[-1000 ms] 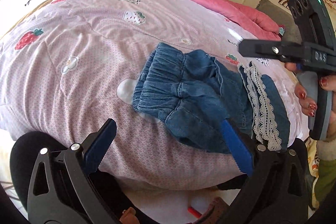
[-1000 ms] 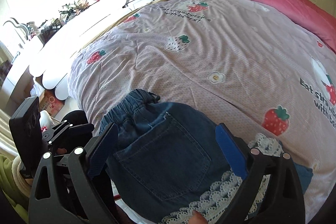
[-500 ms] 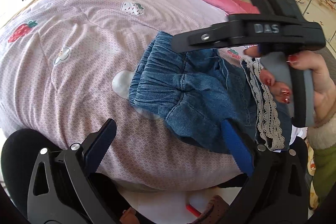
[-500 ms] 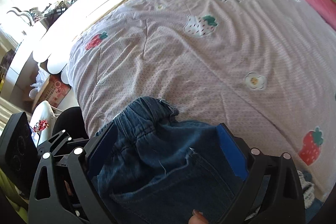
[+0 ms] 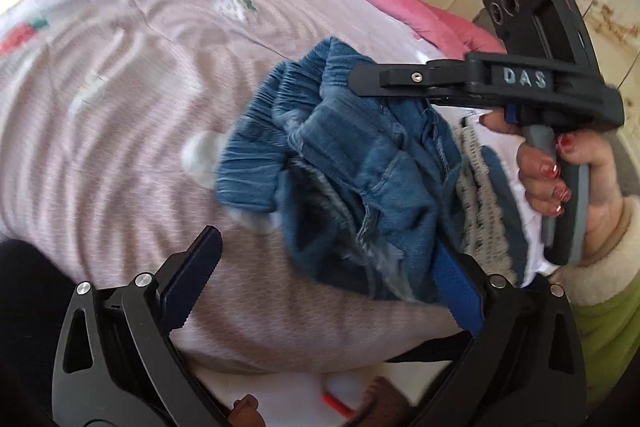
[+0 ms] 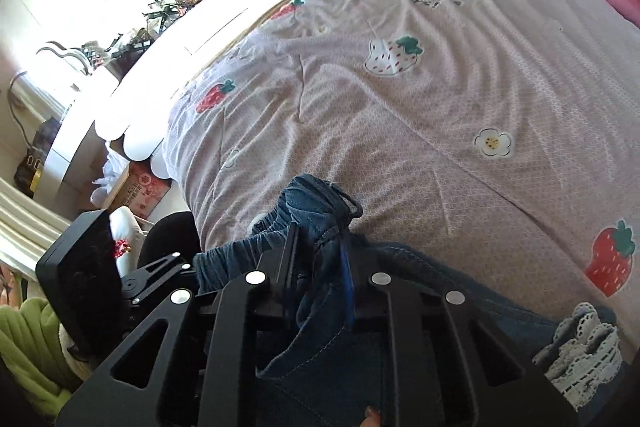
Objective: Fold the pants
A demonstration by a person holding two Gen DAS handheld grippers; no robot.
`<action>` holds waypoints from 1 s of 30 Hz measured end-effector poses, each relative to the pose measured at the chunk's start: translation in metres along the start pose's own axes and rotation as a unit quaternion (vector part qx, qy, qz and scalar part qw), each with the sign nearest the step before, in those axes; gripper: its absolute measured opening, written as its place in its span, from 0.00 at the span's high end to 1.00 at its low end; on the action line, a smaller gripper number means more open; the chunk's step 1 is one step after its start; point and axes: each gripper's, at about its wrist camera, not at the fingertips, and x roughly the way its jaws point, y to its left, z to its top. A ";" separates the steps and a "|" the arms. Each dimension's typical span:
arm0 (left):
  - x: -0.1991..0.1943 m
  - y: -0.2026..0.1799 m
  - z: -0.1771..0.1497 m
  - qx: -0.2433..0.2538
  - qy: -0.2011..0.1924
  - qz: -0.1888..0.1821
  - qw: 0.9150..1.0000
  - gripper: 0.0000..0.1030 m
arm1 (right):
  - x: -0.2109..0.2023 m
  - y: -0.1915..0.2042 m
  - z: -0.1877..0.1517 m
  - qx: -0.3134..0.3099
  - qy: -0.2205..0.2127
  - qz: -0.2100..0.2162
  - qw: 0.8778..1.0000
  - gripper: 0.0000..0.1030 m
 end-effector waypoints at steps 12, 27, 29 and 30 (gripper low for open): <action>0.007 0.010 0.013 -0.053 -0.012 -0.073 0.996 0.60 | 0.013 0.001 0.005 0.006 0.001 0.002 1.000 0.46; -0.013 -0.014 0.010 0.025 -0.048 -0.049 0.997 0.73 | 0.034 -0.005 0.010 0.040 0.016 -0.006 0.999 0.75; -0.018 -0.021 0.010 0.039 -0.057 -0.050 0.996 0.73 | 0.018 -0.008 0.009 0.040 -0.001 -0.003 0.999 0.76; -0.020 -0.027 0.011 0.048 -0.062 -0.050 0.996 0.73 | 0.009 -0.008 0.009 0.038 -0.011 -0.003 0.999 0.77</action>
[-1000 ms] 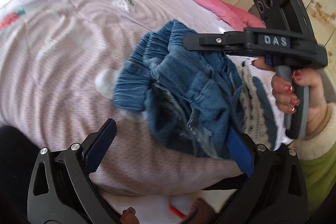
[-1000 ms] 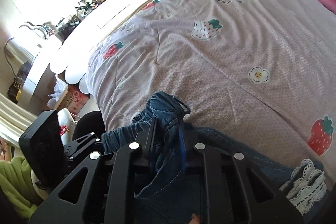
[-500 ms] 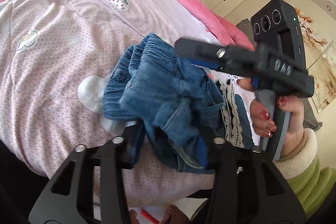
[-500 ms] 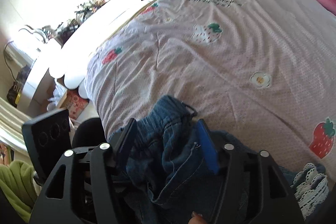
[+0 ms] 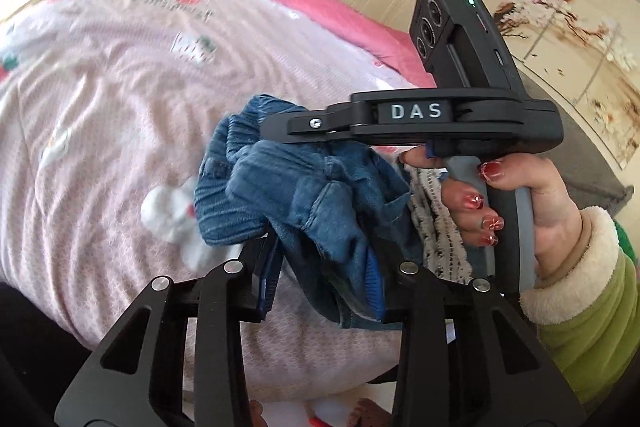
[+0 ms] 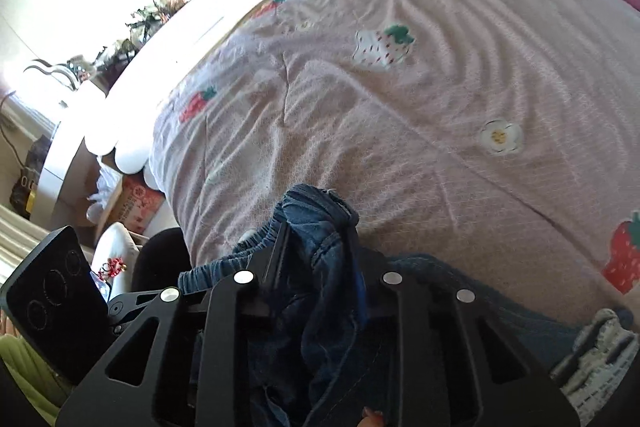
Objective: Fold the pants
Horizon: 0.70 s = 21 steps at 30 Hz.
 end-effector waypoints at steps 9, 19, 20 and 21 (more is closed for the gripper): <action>0.013 -0.070 0.024 0.093 -0.015 -0.018 0.995 0.73 | -0.099 -0.033 -0.027 0.009 -0.090 0.004 0.996 0.77; 0.076 -0.148 0.001 0.190 0.045 -0.058 0.979 0.73 | -0.155 -0.106 -0.111 0.080 -0.121 -0.018 0.989 0.74; 0.081 -0.152 -0.002 0.198 0.051 -0.059 0.977 0.73 | -0.157 -0.112 -0.120 0.088 -0.121 -0.018 0.989 0.72; 0.085 -0.158 -0.008 0.209 0.059 -0.060 0.974 0.73 | -0.161 -0.120 -0.132 0.100 -0.124 -0.023 0.987 0.69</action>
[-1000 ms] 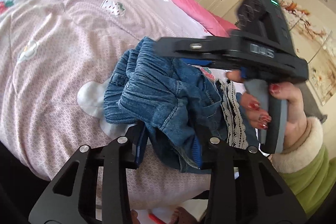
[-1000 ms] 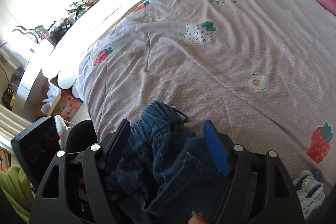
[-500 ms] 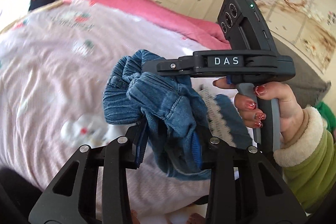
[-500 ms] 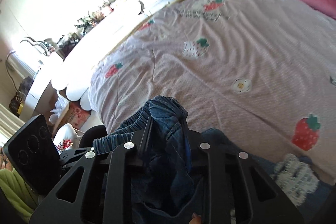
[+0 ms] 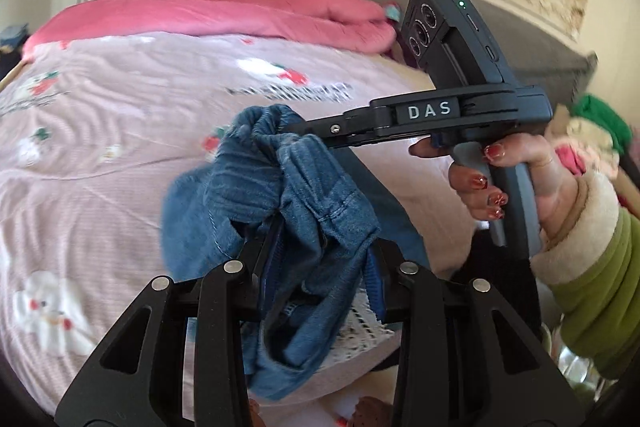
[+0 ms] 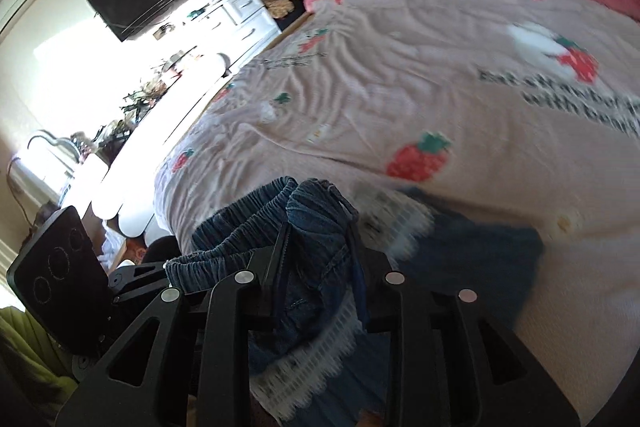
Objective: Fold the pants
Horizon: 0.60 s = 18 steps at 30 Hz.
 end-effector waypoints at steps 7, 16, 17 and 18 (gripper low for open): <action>0.027 -0.022 -0.007 0.032 0.031 -0.013 0.999 0.61 | -0.039 -0.041 -0.036 0.066 -0.039 -0.012 0.997 0.52; 0.022 -0.048 -0.015 0.035 0.040 -0.076 0.996 0.38 | -0.061 -0.004 -0.029 0.016 -0.069 -0.029 0.997 0.33; 0.016 -0.046 -0.016 0.028 0.036 -0.084 0.995 0.38 | -0.063 0.003 -0.029 0.000 -0.072 -0.039 0.997 0.31; 0.004 -0.040 -0.015 0.019 0.027 -0.084 0.996 0.36 | -0.064 0.006 -0.029 -0.012 -0.073 -0.047 0.996 0.28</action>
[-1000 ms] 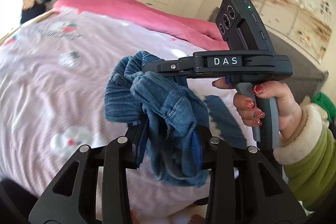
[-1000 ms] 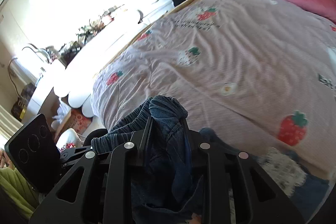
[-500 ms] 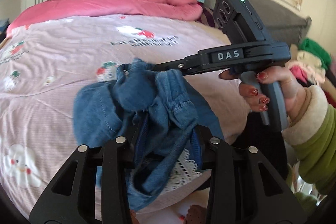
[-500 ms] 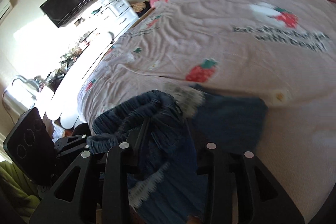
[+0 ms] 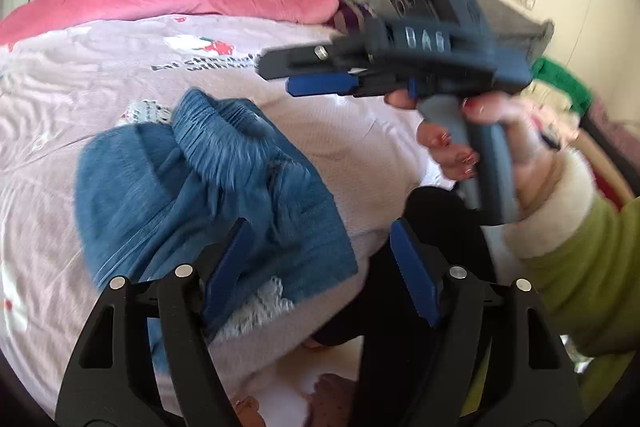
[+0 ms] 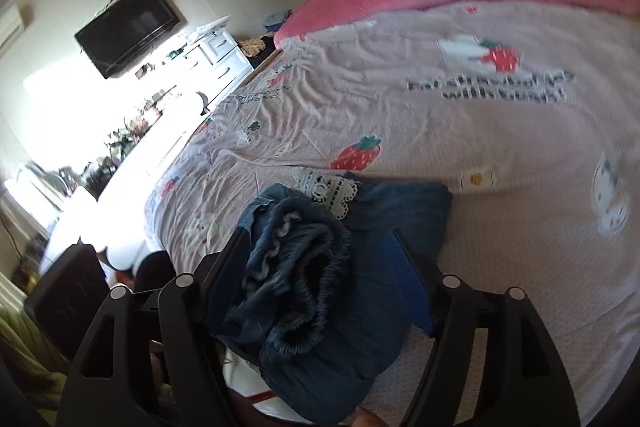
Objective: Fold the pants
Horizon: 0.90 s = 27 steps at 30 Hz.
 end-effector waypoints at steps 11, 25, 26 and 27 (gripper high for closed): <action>-0.031 0.111 0.038 -0.095 -0.006 0.152 0.984 0.25 | 0.003 0.083 -0.023 -0.181 -0.002 -0.044 0.982 0.26; 0.059 0.127 0.061 -0.087 0.098 0.099 0.986 0.54 | 0.033 0.078 -0.051 -0.234 0.113 -0.071 0.963 0.95; 0.061 0.127 0.061 -0.087 0.099 0.097 0.987 0.54 | 0.028 0.075 -0.055 -0.232 0.114 -0.073 0.963 0.95; 0.064 0.127 0.062 -0.087 0.100 0.092 0.987 0.53 | 0.023 0.067 -0.059 -0.223 0.112 -0.077 0.965 0.95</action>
